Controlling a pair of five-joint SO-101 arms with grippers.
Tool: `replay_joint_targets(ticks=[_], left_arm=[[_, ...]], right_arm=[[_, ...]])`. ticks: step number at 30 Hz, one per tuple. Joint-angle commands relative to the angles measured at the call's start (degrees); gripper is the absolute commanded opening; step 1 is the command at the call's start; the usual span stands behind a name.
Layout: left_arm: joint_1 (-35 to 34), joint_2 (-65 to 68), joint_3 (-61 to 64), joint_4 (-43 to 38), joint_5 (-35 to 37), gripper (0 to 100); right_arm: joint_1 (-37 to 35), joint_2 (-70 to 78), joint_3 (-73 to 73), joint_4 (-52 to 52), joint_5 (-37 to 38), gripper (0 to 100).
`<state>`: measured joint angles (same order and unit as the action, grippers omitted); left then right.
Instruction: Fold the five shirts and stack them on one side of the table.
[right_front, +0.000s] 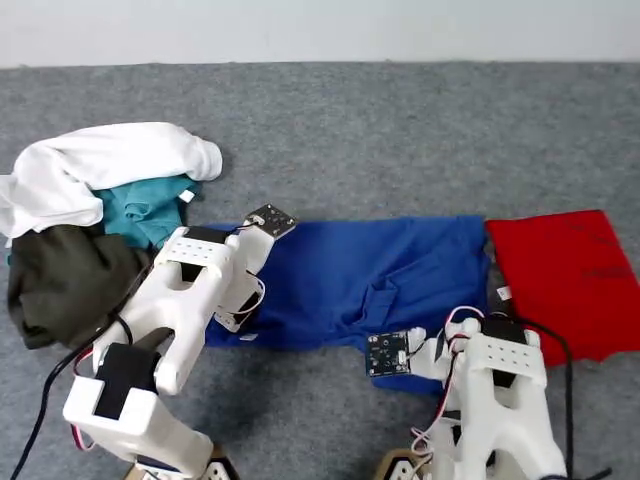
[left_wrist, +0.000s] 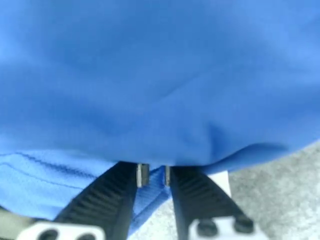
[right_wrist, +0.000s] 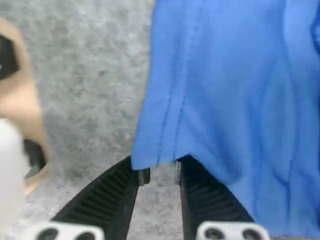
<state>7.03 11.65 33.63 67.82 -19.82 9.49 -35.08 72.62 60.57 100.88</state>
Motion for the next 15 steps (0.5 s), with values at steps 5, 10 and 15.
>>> replay_joint_targets(ticks=[5, 10, 15], left_arm=[[-1.14, 1.14, 2.24, -0.35, -0.09, 7], [-1.14, 1.14, 2.24, -0.35, -0.09, 7], [-1.14, 1.14, 2.24, -0.35, -0.09, 7]], right_arm=[[-0.13, 0.40, 2.46, -3.03, -1.49, 1.3], [-0.66, 0.31, -7.38, 9.36, -9.58, 1.3], [-1.71, -0.13, -25.67, 36.35, -9.49, 6.2]])
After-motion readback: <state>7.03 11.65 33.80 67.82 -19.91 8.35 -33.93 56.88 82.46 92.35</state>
